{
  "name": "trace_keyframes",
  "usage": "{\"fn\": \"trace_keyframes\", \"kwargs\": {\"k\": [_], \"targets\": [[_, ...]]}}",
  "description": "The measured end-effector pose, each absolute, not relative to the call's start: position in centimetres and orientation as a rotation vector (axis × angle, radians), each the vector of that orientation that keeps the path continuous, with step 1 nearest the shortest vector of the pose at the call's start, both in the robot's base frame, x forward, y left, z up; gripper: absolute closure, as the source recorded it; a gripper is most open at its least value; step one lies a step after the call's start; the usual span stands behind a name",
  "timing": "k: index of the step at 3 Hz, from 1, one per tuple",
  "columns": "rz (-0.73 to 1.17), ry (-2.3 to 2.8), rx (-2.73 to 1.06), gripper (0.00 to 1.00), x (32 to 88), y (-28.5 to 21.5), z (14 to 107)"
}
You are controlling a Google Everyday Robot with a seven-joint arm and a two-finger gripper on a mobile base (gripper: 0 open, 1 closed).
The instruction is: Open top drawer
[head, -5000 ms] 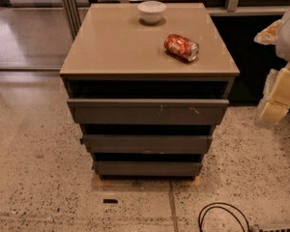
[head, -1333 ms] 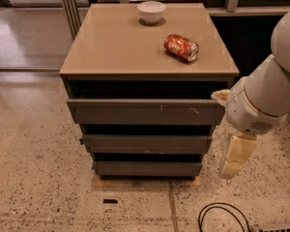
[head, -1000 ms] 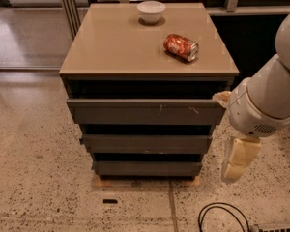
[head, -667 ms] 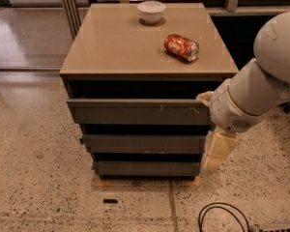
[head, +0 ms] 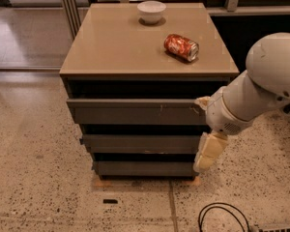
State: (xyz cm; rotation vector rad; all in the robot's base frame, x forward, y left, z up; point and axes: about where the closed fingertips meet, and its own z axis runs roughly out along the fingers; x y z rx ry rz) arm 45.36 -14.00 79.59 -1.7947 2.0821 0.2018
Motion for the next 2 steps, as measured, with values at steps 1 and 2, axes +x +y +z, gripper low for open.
{"fn": "trace_keyframes", "kwargs": {"k": [1,2], "targets": [[0.241,2.097,-1.723,0.00,48.2,-13.8,75.9],[0.243,2.055,-1.669,0.00,51.5,-13.1,74.0]]}}
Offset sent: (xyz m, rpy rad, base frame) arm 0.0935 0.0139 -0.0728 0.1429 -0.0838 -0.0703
